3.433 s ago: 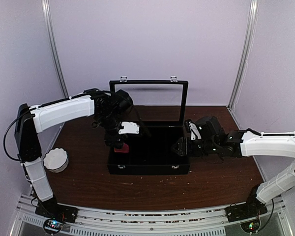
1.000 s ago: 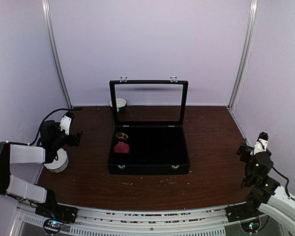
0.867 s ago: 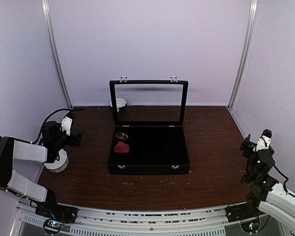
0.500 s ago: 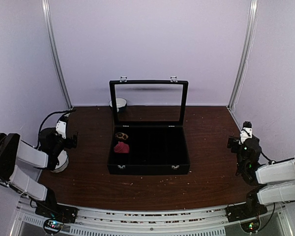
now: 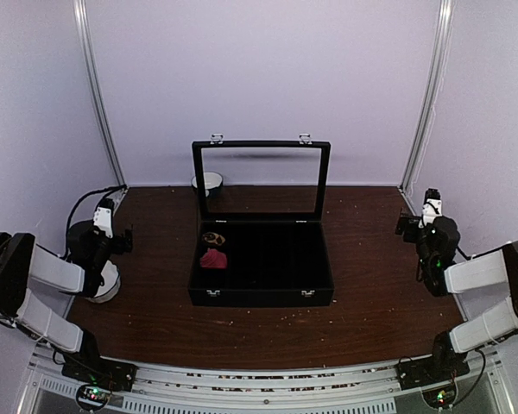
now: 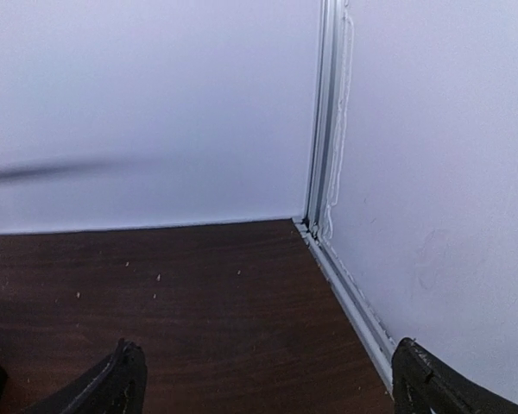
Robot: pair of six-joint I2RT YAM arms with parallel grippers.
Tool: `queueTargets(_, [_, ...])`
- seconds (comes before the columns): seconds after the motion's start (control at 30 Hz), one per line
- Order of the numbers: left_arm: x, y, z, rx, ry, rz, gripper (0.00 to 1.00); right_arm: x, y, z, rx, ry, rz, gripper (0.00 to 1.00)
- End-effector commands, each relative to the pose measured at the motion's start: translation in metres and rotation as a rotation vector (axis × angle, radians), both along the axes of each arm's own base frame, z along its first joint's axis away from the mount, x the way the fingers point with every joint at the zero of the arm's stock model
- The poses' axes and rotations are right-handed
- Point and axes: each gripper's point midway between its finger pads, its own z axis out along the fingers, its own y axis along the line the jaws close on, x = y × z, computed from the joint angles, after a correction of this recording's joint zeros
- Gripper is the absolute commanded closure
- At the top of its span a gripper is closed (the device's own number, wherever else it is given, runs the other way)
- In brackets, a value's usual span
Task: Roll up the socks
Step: Reset both arms
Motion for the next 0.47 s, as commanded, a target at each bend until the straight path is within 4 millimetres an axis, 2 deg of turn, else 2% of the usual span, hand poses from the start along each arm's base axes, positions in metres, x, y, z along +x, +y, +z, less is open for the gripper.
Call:
queueTargets(0.0, [0.006, 0.008, 0.021, -0.016, -0.075, 0.036, 0.02, -0.017, 0.012, -0.009, -0.002, -0.039, 0.091, 0.00])
queueTargets(0.1, [0.006, 0.008, 0.021, -0.016, -0.072, 0.036, 0.02, -0.006, 0.011, -0.010, 0.002, -0.011, 0.080, 0.00])
queueTargets(0.43, [0.006, 0.009, 0.020, -0.020, -0.072, 0.043, 0.02, -0.006, 0.010, -0.011, 0.007, -0.002, 0.078, 0.00])
